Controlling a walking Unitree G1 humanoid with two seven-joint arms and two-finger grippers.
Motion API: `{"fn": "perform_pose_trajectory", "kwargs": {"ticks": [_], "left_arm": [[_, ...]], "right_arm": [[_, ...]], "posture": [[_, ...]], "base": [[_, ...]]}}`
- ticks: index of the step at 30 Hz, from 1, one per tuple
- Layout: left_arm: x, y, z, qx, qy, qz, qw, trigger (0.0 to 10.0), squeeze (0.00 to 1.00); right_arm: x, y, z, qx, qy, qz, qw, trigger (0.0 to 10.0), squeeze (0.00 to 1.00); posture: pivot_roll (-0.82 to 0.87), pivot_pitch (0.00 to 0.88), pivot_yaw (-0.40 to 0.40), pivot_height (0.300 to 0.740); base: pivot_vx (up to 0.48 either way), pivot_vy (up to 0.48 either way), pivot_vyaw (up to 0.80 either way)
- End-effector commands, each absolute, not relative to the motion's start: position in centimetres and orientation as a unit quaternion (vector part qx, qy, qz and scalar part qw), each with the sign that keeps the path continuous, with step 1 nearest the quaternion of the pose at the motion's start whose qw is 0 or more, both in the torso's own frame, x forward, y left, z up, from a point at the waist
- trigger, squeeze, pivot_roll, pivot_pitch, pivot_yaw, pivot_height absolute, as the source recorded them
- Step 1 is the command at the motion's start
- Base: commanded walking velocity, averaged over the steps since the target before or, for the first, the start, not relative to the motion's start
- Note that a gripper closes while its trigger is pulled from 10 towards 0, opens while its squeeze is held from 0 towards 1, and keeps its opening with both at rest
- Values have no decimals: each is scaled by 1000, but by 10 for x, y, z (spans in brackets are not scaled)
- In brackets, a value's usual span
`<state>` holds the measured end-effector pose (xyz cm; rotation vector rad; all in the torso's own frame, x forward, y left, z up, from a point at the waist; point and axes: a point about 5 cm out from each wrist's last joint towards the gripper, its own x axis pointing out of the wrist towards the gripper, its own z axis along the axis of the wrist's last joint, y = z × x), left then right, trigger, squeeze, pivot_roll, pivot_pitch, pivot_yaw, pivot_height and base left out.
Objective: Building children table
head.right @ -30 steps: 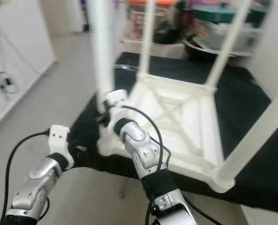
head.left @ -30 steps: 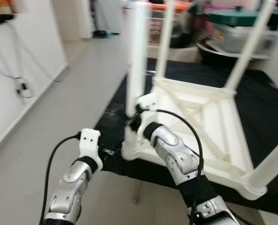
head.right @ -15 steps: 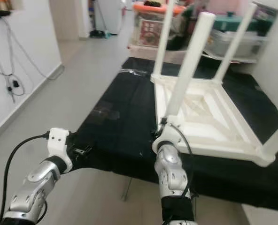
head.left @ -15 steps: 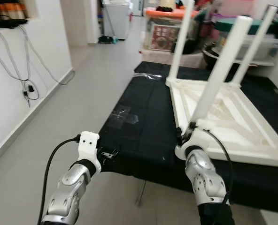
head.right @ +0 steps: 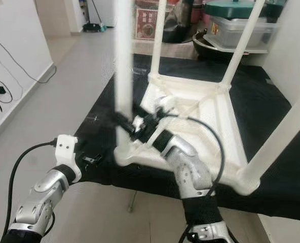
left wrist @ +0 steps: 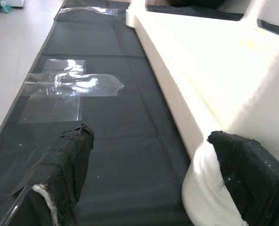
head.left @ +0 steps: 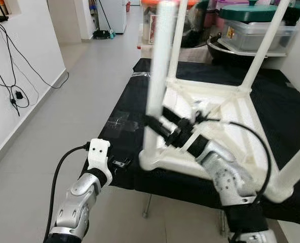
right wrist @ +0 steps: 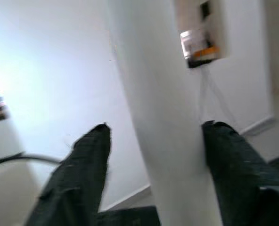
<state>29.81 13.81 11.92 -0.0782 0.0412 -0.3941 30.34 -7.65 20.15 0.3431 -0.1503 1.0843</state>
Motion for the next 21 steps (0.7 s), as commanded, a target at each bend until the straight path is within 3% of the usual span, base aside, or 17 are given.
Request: {"fn": "perform_pose_trajectory", "kwargs": {"ticks": [1, 2, 3, 10, 11, 12, 13, 15, 16, 17, 19, 20, 21], "left_arm": [[299, 138, 119, -39, 17, -195, 980, 10000, 0], [298, 139, 119, -38, 17, -191, 981, 10000, 0], [297, 140, 119, -38, 17, -189, 981, 10000, 0], [296, 143, 117, -35, 19, -186, 982, 10000, 0], [296, 141, 117, -36, 19, -188, 981, 10000, 0], [297, 139, 117, -36, 19, -191, 981, 10000, 0], [297, 139, 117, -36, 19, -191, 981, 10000, 0], [298, 136, 117, -37, 18, -194, 980, 10000, 0], [298, 136, 117, -37, 18, -194, 980, 10000, 0], [298, 135, 117, -38, 18, -194, 980, 10000, 0], [296, 136, 116, -39, 20, -193, 980, 10000, 0], [296, 136, 116, -39, 20, -193, 980, 10000, 0], [295, 137, 115, -39, 21, -191, 980, 10000, 0]], "right_arm": [[291, -49, 193, 154, -50, 570, 806, 3176, 0], [289, -39, 187, 143, -43, 572, 806, 3255, 0], [290, -32, 180, 117, -36, 564, 817, 10000, 0], [299, -31, 170, 52, -30, 535, 843, 10000, 0], [305, -35, 169, 28, -32, 513, 857, 10000, 0], [311, -40, 170, 15, -38, 491, 870, 0, 0], [311, -40, 170, 15, -38, 491, 870, 0, 0], [328, -60, 167, -8, -28, 401, 916, 0, 0], [328, -60, 167, -8, -28, 401, 916, 0, 0], [337, -71, 166, -9, -17, 338, 941, 0, 0], [354, -114, 157, 10, 25, 126, 992, 0, 0], [354, -114, 157, 10, 25, 126, 992, 0, 0], [356, -132, 151, 24, 39, 54, 997, 0, 0]], "posture": [[111, 0, -72, 740], [121, 0, -78, 740], [123, 0, -79, 740], [116, 0, -75, 740], [108, 0, -70, 740], [102, 0, -67, 740], [102, 0, -67, 740], [95, 0, -67, 740], [95, 0, -67, 740], [93, 0, -68, 740], [91, 0, -74, 740], [91, 0, -74, 740], [91, 0, -74, 740]], "base": [[0, 0, 0], [0, 0, 0], [0, 0, 0], [0, 0, 0], [0, 0, 0], [0, 0, 0], [0, 0, 0], [0, 0, 0], [0, 0, 0], [0, 0, 0], [0, 0, 0], [0, 0, 0], [0, 0, 0]]}}
